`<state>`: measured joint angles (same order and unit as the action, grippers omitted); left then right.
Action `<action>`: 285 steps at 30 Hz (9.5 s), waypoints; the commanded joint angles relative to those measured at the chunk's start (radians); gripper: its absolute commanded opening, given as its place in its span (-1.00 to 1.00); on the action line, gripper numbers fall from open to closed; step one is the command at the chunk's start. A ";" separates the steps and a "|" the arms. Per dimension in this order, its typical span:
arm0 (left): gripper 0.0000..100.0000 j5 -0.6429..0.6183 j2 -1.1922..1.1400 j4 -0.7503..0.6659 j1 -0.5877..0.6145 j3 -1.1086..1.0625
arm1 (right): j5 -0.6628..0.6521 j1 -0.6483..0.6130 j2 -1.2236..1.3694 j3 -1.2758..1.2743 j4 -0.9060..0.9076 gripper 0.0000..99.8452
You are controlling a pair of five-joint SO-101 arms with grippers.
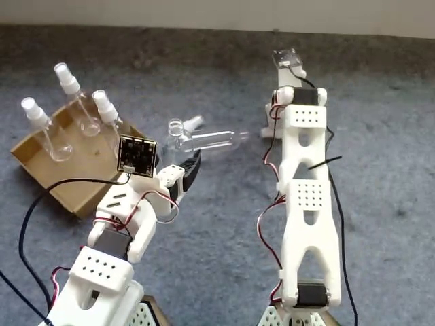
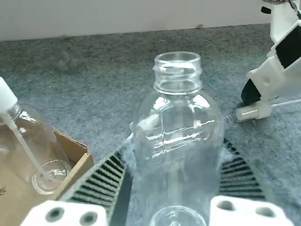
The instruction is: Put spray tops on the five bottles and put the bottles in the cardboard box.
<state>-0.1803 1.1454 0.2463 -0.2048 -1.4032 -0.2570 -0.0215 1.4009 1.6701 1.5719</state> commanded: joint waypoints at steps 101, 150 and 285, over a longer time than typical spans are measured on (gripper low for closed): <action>-0.78 -0.005 0.012 -0.034 0.002 0.010 | -1.007 -0.054 -0.509 -0.777 0.191 -0.88; -0.78 -0.005 0.016 -0.035 0.002 -0.002 | -0.591 -0.114 -0.513 -0.926 0.189 -0.73; -0.78 0.226 0.676 0.173 -0.631 -0.292 | 0.405 -0.487 -2.617 -1.753 -0.189 -0.80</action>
<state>0.0391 1.8082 0.4181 -0.8263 -1.6732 0.1450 -0.4956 -1.2121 -0.0238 1.4323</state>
